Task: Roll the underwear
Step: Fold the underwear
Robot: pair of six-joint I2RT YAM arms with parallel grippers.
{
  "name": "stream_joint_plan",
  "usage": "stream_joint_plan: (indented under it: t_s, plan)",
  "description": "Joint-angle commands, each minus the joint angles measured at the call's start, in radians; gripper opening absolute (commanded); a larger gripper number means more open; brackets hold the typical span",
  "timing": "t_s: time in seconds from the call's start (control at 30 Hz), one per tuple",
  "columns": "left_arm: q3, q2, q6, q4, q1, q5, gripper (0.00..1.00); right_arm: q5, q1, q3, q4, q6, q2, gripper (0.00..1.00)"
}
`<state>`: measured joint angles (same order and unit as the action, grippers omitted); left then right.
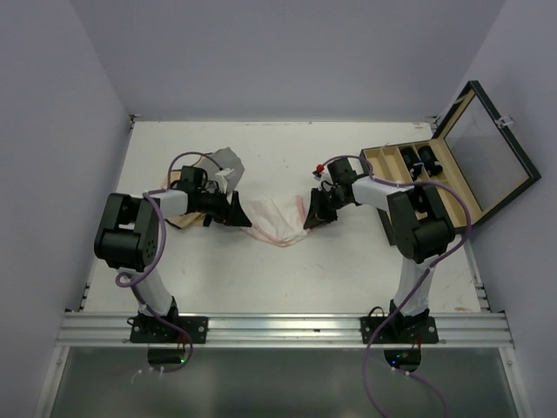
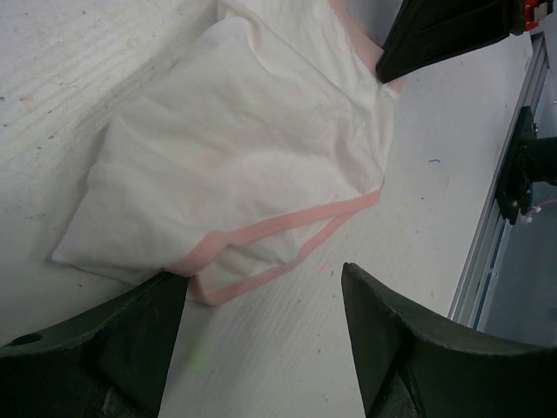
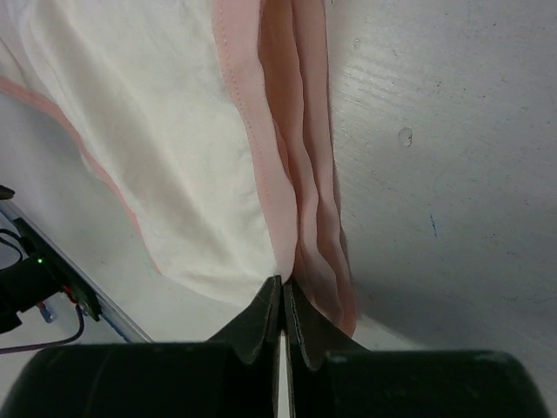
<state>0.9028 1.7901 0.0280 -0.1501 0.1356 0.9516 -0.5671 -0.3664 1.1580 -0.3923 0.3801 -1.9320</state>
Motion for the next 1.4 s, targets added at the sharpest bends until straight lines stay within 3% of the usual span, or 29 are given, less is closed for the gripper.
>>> stream_joint_plan:
  t_s: [0.0,0.03,0.17,0.27,0.37,0.47,0.57,1.37]
  plan:
    - [0.007,0.026,-0.019,0.046,-0.004,-0.028,0.75,0.001,0.0,0.048,-0.034,-0.021,-0.008,0.07]
    - [0.005,0.029,-0.019,0.044,-0.005,-0.033,0.75,0.001,-0.002,0.058,-0.052,-0.024,-0.012,0.19]
    - [0.007,0.029,-0.019,0.038,-0.004,-0.043,0.75,-0.007,0.0,0.051,-0.057,-0.026,0.004,0.34]
    - [0.007,0.028,-0.017,0.034,-0.004,-0.047,0.75,-0.019,0.0,0.046,-0.06,-0.026,0.013,0.36]
    - [0.007,0.029,-0.016,0.032,-0.004,-0.051,0.75,-0.027,0.0,0.04,-0.057,-0.027,0.008,0.28]
    - [0.008,0.032,-0.008,0.026,-0.004,-0.062,0.75,-0.025,0.001,0.057,-0.077,-0.043,-0.007,0.07]
    - [0.022,0.04,0.007,-0.005,-0.004,-0.082,0.75,-0.024,0.015,0.084,-0.091,-0.052,-0.007,0.0]
    - [0.065,0.058,0.046,-0.058,-0.004,-0.126,0.75,-0.08,0.064,0.108,-0.169,-0.064,0.025,0.0]
